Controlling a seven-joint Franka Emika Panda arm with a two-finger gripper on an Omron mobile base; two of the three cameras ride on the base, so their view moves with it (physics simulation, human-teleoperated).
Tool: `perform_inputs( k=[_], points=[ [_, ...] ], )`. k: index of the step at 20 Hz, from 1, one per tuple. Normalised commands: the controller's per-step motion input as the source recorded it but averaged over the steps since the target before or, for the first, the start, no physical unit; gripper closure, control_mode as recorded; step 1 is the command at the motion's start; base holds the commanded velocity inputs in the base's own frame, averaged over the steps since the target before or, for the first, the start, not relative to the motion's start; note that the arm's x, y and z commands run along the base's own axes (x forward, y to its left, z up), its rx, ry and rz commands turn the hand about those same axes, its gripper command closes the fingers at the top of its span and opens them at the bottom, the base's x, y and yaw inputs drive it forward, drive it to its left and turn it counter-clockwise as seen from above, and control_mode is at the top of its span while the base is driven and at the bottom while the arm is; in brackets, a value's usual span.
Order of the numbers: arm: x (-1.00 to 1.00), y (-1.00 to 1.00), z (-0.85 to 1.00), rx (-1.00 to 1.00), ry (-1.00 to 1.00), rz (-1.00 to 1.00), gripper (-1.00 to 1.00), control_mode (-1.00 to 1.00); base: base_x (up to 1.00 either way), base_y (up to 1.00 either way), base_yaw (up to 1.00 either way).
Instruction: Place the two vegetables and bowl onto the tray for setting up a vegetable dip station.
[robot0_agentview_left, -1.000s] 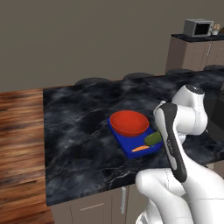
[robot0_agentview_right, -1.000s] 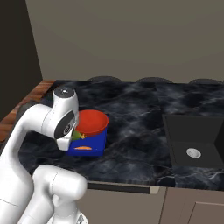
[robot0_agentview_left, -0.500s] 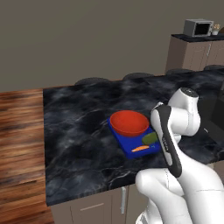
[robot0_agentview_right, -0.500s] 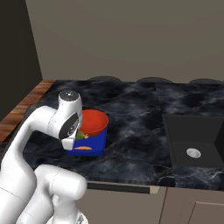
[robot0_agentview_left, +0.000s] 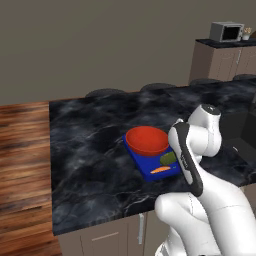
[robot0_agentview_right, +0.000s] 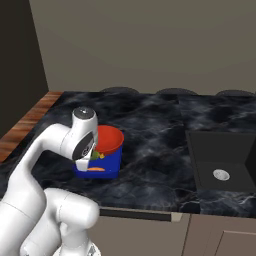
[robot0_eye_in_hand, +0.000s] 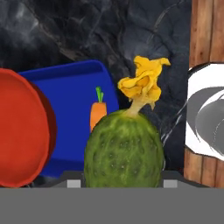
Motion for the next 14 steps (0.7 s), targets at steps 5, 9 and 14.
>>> perform_inputs(
  k=[5,9,14],
  points=[
    [0.24,0.00,-0.17,0.00,0.00,0.00,1.00,-1.00,0.00,0.00,0.00],
    [0.17,-0.01,-0.16,0.00,0.00,0.00,1.00,-1.00,0.00,0.00,0.00],
    [0.07,0.00,-0.15,0.00,0.00,0.00,1.00,-1.00,0.00,0.00,0.00]
  ],
)
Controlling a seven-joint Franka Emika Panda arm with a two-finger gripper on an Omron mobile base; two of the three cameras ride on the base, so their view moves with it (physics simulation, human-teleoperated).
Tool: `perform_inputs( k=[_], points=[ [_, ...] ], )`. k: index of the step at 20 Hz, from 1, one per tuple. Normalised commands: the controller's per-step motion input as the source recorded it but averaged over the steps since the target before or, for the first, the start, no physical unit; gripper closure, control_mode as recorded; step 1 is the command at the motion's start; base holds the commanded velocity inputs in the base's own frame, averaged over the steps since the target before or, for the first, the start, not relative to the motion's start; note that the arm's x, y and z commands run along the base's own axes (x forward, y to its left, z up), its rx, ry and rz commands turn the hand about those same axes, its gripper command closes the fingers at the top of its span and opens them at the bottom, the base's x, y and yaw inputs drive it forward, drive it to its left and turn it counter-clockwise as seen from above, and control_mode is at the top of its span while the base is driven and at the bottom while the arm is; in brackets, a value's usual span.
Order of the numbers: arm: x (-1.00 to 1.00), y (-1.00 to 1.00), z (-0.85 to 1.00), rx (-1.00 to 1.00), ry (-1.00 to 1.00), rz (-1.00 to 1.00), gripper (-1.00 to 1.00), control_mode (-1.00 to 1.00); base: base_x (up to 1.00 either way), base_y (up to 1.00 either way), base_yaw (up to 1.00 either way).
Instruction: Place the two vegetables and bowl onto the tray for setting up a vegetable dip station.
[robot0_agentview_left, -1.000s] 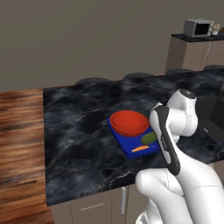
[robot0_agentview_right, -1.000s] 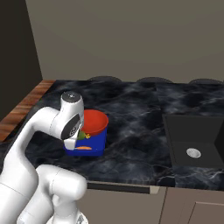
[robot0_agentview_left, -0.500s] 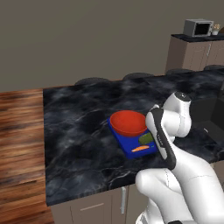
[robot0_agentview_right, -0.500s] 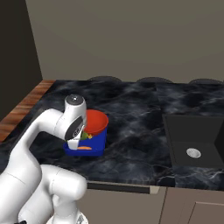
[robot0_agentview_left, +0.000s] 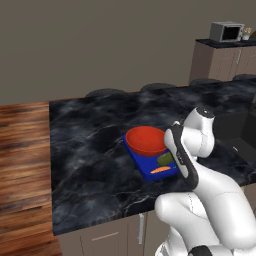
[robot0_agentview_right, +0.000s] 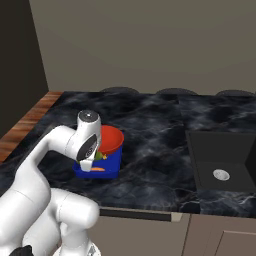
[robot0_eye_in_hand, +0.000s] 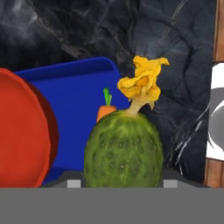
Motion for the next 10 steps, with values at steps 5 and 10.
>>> perform_inputs(
  k=[5,10],
  points=[
    [0.09,0.00,-0.09,0.00,-0.03,0.00,1.00,-1.00,0.00,0.00,0.00],
    [0.15,0.00,-0.04,0.00,-0.03,0.00,1.00,-1.00,0.00,0.00,0.00]
  ],
)
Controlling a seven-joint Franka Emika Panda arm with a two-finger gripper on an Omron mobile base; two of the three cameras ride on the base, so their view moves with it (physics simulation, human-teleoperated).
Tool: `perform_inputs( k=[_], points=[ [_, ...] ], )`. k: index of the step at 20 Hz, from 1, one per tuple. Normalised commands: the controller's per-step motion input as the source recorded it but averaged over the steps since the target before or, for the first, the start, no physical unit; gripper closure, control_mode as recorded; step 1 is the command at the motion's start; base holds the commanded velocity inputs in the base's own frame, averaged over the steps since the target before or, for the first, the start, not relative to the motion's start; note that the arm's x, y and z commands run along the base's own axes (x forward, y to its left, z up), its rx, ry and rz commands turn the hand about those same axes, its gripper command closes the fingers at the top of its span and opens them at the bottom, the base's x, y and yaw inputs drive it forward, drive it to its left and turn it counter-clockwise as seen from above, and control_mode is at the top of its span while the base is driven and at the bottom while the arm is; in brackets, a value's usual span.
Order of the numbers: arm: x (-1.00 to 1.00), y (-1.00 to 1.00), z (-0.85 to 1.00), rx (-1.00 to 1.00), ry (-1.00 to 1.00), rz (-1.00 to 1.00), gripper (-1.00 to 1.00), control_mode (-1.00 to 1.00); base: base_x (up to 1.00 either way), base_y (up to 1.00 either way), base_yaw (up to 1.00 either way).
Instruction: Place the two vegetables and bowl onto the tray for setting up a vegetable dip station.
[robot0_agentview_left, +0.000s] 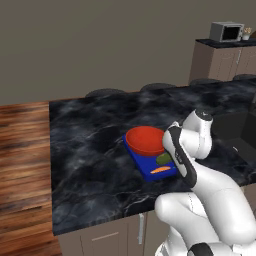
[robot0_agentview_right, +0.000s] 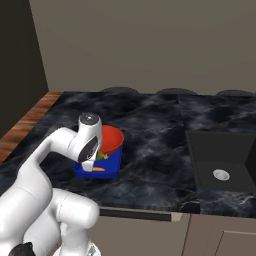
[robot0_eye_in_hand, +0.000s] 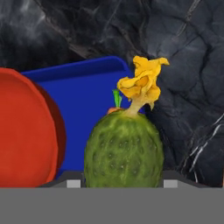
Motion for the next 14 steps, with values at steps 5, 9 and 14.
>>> perform_inputs(
  k=[5,9,14],
  points=[
    [0.11,0.04,-0.07,0.00,0.00,0.00,1.00,-1.00,0.00,0.00,0.00],
    [0.08,0.02,-0.06,0.00,0.00,0.00,1.00,-1.00,0.00,0.00,0.00],
    [0.13,0.01,-0.06,0.00,0.00,0.00,1.00,-1.00,0.00,0.00,0.00]
  ],
)
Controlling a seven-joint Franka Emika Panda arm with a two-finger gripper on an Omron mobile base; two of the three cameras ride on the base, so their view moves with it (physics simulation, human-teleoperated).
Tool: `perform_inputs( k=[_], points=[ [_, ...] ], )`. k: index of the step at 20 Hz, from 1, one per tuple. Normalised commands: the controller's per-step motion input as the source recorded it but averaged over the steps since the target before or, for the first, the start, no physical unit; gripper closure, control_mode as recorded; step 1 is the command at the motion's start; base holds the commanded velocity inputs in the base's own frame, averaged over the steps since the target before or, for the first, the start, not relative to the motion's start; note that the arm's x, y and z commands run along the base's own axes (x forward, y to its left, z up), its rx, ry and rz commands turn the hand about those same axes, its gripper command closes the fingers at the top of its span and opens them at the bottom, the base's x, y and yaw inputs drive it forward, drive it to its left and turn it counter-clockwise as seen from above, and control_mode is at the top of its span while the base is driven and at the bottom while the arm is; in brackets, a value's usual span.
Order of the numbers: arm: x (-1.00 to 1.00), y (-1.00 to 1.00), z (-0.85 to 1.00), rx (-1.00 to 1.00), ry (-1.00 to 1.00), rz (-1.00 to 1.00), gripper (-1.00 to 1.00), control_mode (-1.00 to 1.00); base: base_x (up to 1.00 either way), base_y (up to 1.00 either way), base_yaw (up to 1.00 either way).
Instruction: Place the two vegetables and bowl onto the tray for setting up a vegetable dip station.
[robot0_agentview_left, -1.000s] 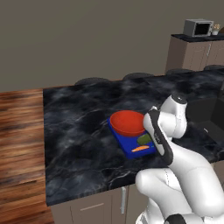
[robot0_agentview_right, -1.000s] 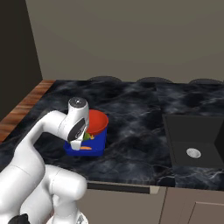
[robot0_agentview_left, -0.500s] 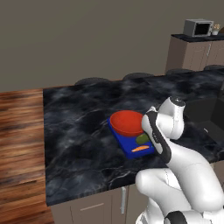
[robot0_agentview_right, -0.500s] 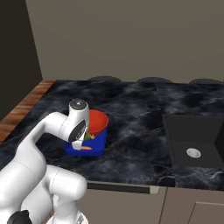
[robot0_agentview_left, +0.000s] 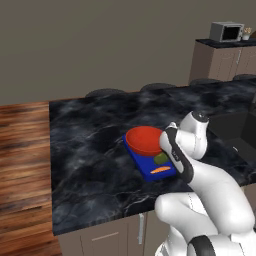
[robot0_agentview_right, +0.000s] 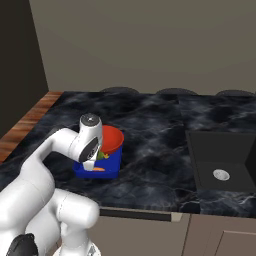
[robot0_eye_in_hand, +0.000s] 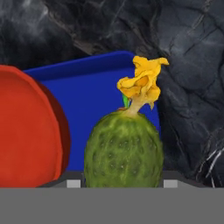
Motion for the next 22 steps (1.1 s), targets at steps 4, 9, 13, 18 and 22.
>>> perform_inputs(
  k=[4,9,13,18,22],
  points=[
    [0.13,0.02,-0.08,0.00,0.00,0.00,1.00,-1.00,0.00,0.00,0.00],
    [0.10,0.04,-0.10,0.00,0.00,0.00,1.00,-1.00,0.00,0.00,0.00],
    [0.10,0.06,-0.12,0.02,0.00,0.00,1.00,-1.00,0.00,0.00,0.00],
    [0.06,0.05,-0.14,0.04,0.00,0.00,1.00,-1.00,0.00,0.00,0.00],
    [0.11,0.04,-0.12,0.01,0.00,0.00,1.00,-1.00,0.00,0.00,0.00]
  ],
)
